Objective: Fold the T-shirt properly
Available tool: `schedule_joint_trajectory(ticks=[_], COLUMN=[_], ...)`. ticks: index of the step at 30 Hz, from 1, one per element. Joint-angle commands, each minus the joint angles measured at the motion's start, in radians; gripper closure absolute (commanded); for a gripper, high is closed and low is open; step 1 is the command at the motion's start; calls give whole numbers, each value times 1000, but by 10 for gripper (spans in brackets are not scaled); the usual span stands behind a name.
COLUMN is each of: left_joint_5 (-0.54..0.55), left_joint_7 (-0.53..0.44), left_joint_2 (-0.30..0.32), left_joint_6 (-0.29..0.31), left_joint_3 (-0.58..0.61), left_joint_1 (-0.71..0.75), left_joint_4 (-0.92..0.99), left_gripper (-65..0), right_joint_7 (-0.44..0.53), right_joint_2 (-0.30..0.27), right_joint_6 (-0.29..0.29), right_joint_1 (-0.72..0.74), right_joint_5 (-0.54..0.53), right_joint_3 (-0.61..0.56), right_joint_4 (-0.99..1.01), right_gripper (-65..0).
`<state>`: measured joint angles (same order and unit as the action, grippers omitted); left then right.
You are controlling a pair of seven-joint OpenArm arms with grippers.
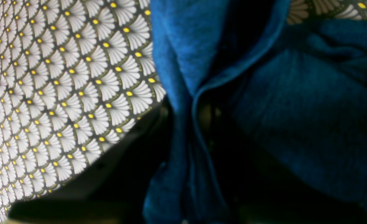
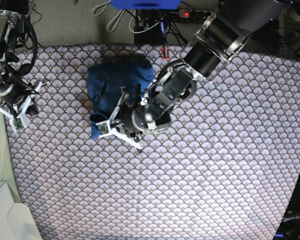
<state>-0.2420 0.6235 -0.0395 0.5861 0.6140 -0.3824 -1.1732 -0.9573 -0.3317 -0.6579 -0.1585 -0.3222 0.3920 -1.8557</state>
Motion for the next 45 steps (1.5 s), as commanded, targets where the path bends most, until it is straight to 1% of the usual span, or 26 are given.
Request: schedule_joint_trajectory(ticks=[1,3,4,5,6,8,10,11,13,15,17,20,22,24,25,29,32,33,34,36,38,39,40,41,43,45], left_joint_5=[13,11,11,11,11,11,11,11,16,13,13,20,16,11,11,14,13,17,22,22,22,22,22,22,22,23], left_joint_7=[-20,-18,-18,-18,-18,-29,-29,-29,-29,-24,-18,-18,-17,-7,16,123,178,192,204,206,204,203,203,203,201,201], left_joint_2=[-12,-12,-12,-12,-12,-12,-10,-3,19,25,37,76,95,106,117,189,267,292,323,359,381,390,392,393,396,393], left_joint_6=[-8,-8,-10,-10,-12,-18,-62,-77,-101,-117,-140,-180,-188,-188,-188,-182,-182,-180,-180,-180,-180,-180,-180,-179,-179,-177], left_joint_3=[-4,-6,-6,-7,-12,-47,-75,-84,-82,-85,-85,-88,-108,-151,-174,-348,-529,-586,-653,-761,-869,-919,-957,-992,-1055,-1101], left_joint_1=[-25,-25,-25,-25,-25,-22,-20,-19,-19,-19,-19,-5,26,61,81,156,250,279,320,388,471,509,537,564,629,690], left_joint_4=[-23,-23,-23,-23,-23,-27,-66,-89,-130,-175,-213,-287,-343,-396,-420,-505,-561,-575,-589,-598,-601,-601,-601,-601,-601,-621], left_gripper=[-5,-14,-37,-78,-126,-270,-406,-454,-506,-511,-501,-458,-433,-427,-427,-427,-424,-413,-383,-287,-142,-61,0,0,-22,0], right_joint_7=[21,21,21,21,21,21,21,21,21,21,21,21,21,21,21,21,21,21,21,22,24,21,21,21,19,11], right_joint_2=[-13,-13,-13,-13,-13,-13,-13,-13,-11,1,1,16,21,23,23,24,62,70,81,107,148,171,191,213,250,268], right_joint_6=[-6,-6,-6,-6,-6,-6,-6,-6,-6,-6,-6,-6,-6,-6,-6,-6,-6,-6,-6,-10,-40,-40,-40,-40,-40,-40], right_joint_1=[12,12,12,12,12,12,10,10,10,10,12,18,20,20,18,10,7,3,-8,-13,-17,-17,-19,-19,-28,-43], right_joint_5=[-10,-10,-10,-10,-10,-10,-10,-10,-12,-12,-12,-12,-12,-12,-13,-16,-16,-16,-18,-18,-18,-18,-18,-18,-16,-16], right_joint_3=[6,5,5,5,5,3,2,2,2,2,2,2,3,2,2,2,0,0,0,0,-1,-1,-5,-17,-54,-109], right_joint_4=[-12,-12,-12,-12,-12,-12,-12,-12,-6,-6,-6,-6,-6,-6,-6,-9,-17,-17,-17,-31,-71,-97,-117,-132,-140,-137], right_gripper=[0,0,0,0,0,0,0,0,0,0,0,0,0,0,0,0,0,0,0,0,0,0,0,0,0,0])
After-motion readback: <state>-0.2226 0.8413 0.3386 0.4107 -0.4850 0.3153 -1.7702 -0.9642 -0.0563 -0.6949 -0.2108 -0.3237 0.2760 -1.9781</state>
